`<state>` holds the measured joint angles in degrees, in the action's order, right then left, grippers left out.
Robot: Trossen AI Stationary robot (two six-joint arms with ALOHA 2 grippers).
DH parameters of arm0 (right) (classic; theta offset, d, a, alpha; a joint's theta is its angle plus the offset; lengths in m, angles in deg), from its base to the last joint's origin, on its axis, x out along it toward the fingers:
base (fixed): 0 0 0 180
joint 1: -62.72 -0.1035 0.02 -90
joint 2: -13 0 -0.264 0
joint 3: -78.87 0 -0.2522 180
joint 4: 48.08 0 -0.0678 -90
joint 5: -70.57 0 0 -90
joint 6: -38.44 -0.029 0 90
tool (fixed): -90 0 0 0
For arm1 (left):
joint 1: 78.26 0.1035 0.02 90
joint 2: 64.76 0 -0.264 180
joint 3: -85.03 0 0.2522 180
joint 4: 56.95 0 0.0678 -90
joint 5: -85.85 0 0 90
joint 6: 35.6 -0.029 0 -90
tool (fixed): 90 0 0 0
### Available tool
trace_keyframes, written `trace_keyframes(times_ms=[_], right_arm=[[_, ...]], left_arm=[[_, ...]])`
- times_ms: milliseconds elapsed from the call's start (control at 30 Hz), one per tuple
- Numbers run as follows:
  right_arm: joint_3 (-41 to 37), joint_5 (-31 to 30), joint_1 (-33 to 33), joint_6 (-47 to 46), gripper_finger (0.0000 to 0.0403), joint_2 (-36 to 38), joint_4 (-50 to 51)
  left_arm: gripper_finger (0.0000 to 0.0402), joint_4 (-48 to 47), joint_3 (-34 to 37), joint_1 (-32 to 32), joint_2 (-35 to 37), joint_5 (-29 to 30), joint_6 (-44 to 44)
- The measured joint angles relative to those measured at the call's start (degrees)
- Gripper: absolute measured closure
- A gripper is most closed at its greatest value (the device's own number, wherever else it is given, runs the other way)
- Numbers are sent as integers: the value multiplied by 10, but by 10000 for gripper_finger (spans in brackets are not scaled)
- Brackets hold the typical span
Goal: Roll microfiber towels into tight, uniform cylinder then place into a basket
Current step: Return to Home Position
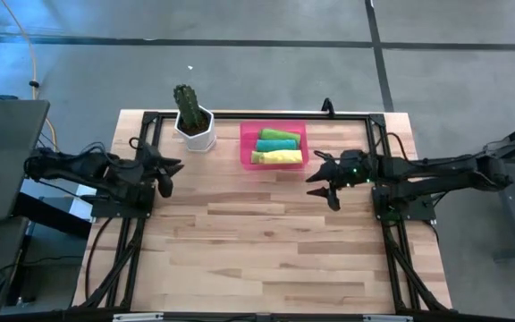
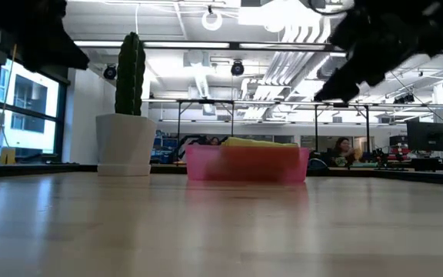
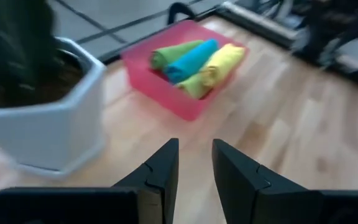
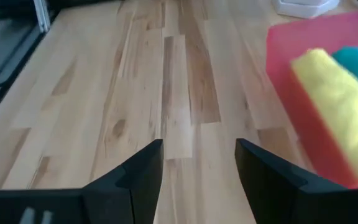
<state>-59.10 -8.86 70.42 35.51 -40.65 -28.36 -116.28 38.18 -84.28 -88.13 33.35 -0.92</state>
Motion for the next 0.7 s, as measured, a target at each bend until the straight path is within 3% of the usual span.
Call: trace_keyframes(times_ms=[267, 467, 700], right_arm=[[-147, -8, 0, -57, 210, 35, -214], [-216, -17, 1, -66, 210, 47, -327], [-271, -69, 1, -76, 210, 47, -441]], left_arm=[[316, 281, 166, 0, 58, -86, -88], [316, 389, 240, 18, 58, -62, -93], [316, 550, 319, 59, 56, -124, -88]])
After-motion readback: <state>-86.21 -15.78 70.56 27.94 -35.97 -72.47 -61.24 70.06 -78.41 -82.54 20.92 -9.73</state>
